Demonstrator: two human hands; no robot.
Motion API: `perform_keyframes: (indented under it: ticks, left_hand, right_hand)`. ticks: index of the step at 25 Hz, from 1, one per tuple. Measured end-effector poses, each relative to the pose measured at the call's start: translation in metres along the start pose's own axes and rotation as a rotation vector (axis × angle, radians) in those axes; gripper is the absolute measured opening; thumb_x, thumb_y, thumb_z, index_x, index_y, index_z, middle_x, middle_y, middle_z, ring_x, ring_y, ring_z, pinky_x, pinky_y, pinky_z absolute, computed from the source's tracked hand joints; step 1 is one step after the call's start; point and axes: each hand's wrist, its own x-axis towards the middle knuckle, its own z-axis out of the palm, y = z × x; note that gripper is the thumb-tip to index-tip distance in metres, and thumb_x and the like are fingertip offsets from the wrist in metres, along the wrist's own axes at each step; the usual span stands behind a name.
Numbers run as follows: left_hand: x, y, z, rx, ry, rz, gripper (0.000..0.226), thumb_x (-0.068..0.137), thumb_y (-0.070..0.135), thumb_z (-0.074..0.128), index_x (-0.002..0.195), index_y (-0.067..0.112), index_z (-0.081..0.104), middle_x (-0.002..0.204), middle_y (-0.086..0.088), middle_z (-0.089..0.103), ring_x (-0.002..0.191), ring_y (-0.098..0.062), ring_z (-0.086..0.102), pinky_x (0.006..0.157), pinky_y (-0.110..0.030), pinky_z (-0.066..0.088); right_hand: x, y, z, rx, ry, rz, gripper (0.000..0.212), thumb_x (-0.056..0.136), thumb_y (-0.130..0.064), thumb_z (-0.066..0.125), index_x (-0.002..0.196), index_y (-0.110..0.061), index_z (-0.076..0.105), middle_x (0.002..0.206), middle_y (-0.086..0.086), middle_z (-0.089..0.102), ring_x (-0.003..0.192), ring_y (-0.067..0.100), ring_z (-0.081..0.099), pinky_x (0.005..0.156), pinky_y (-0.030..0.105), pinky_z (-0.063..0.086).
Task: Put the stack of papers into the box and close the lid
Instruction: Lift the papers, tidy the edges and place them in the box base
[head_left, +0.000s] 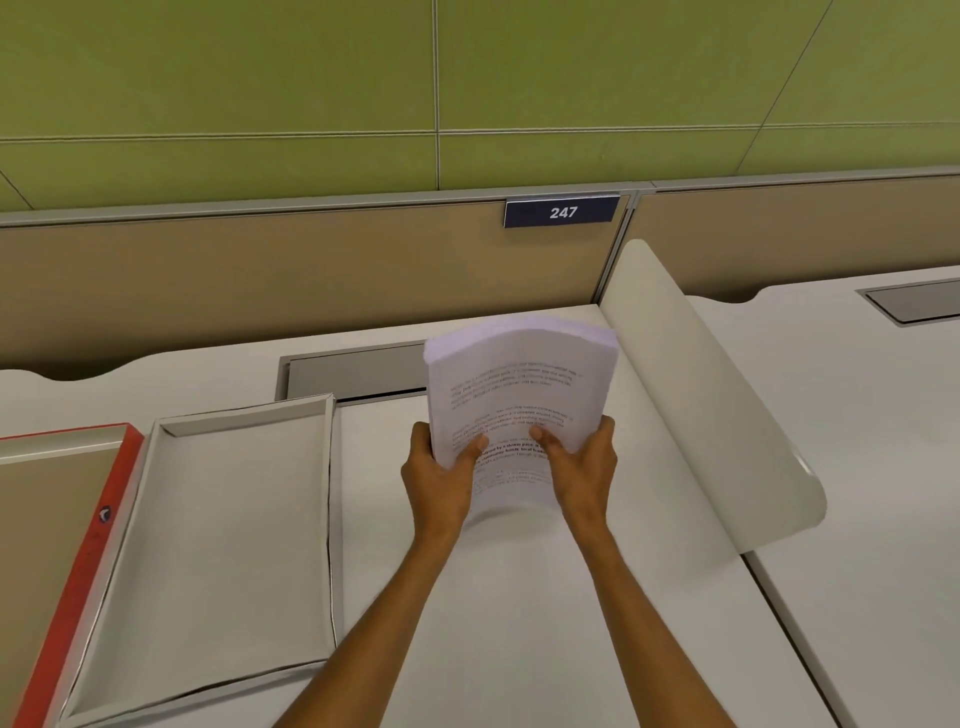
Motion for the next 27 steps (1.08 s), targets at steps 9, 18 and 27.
perform_keyframes:
  ticks: [9, 18, 27]
  left_hand:
    - [-0.021, -0.023, -0.004, -0.017, 0.020, 0.055, 0.058, 0.078, 0.022, 0.080, 0.098, 0.067, 0.048, 0.098, 0.027, 0.062, 0.095, 0.011, 0.062, 0.063, -0.008, 0.053]
    - [-0.005, -0.030, -0.013, 0.021, -0.014, 0.056, 0.078, 0.066, 0.023, 0.088, 0.102, 0.072, 0.039, 0.105, 0.026, 0.056, 0.095, -0.005, 0.062, 0.071, -0.001, 0.050]
    - [-0.003, -0.037, -0.011, 0.011, 0.004, -0.017, 0.060, 0.072, 0.020, 0.085, 0.100, 0.063, 0.053, 0.101, 0.022, 0.064, 0.093, -0.007, 0.066, 0.068, -0.005, 0.053]
  right_hand:
    - [-0.016, 0.027, -0.005, 0.074, -0.036, -0.041, 0.066, 0.069, -0.018, 0.086, 0.104, -0.056, 0.045, 0.101, -0.023, 0.062, 0.095, -0.003, 0.062, 0.068, 0.014, 0.056]
    - [-0.009, 0.028, -0.006, 0.003, -0.111, -0.021, 0.083, 0.053, -0.046, 0.091, 0.114, -0.062, 0.037, 0.105, -0.033, 0.058, 0.102, -0.007, 0.058, 0.075, 0.009, 0.054]
    - [-0.012, 0.033, 0.001, 0.007, -0.019, 0.030, 0.071, 0.061, -0.027, 0.091, 0.107, -0.057, 0.048, 0.099, -0.029, 0.063, 0.097, -0.007, 0.061, 0.071, 0.009, 0.054]
